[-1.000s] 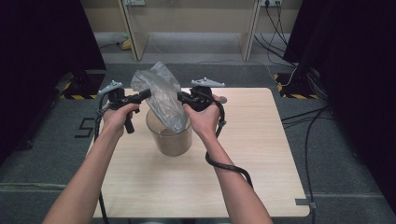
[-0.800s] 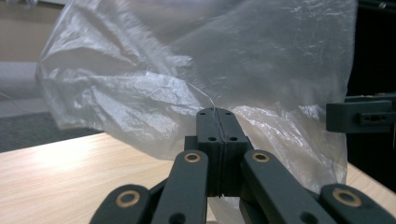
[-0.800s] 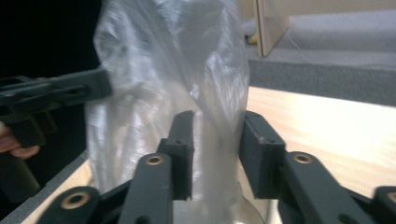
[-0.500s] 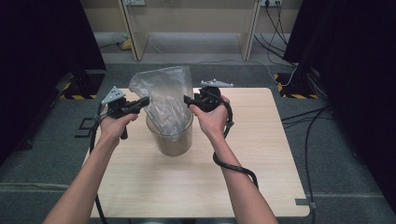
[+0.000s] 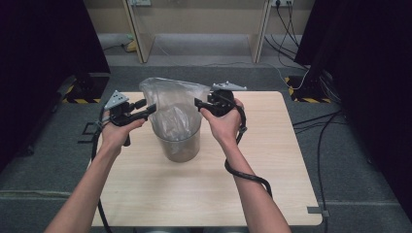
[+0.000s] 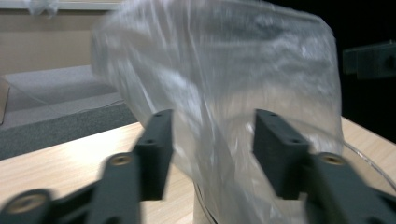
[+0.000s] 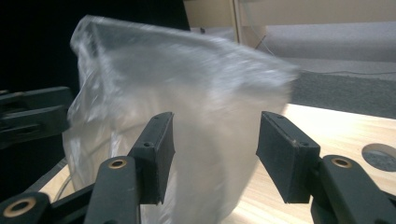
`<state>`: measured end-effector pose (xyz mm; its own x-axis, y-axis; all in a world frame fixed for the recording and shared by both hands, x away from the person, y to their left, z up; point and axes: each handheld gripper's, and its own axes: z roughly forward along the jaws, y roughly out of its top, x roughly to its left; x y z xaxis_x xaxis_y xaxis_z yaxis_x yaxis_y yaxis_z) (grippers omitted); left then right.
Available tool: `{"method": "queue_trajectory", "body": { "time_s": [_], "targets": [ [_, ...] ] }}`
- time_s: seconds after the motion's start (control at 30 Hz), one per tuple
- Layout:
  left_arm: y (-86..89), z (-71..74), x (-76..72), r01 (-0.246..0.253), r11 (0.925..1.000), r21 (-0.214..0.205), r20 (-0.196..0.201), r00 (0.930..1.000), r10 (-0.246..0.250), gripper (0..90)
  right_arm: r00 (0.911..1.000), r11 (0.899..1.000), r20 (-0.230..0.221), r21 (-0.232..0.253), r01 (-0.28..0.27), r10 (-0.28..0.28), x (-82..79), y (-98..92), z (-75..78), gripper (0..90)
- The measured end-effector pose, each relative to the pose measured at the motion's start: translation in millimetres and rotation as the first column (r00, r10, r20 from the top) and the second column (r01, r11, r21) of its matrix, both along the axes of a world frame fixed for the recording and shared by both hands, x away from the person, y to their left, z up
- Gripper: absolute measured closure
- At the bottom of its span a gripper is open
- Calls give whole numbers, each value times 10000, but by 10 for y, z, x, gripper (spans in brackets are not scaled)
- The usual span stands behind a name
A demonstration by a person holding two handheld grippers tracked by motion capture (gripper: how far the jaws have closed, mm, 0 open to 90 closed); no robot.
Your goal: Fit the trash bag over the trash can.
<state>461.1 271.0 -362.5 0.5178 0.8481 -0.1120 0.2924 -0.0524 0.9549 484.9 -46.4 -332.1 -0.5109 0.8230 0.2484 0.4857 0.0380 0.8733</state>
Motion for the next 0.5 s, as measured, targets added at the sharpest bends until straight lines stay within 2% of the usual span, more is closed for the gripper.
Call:
{"method": "queue_trajectory", "body": {
  "time_s": [0.1,0.23,0.33,0.5],
  "targets": [
    [36,0,5,-169,9994,-291,-195,9997,163,346,9999,9999,-48,58,117,-116,2,-18,-20,465],
    [73,-49,67,-374,9951,-910,-881,9957,293,326,9999,9999,-12,79,125,-125,-16,-15,-30,475],
    [92,-83,109,-512,9902,-1302,-1305,9909,341,329,9999,9999,43,2,-117,117,-48,20,-22,481],
    [87,-123,110,-445,9914,-1232,-1422,9895,268,423,9986,9987,189,-114,-487,489,-126,72,-5,476]
  ]
}}
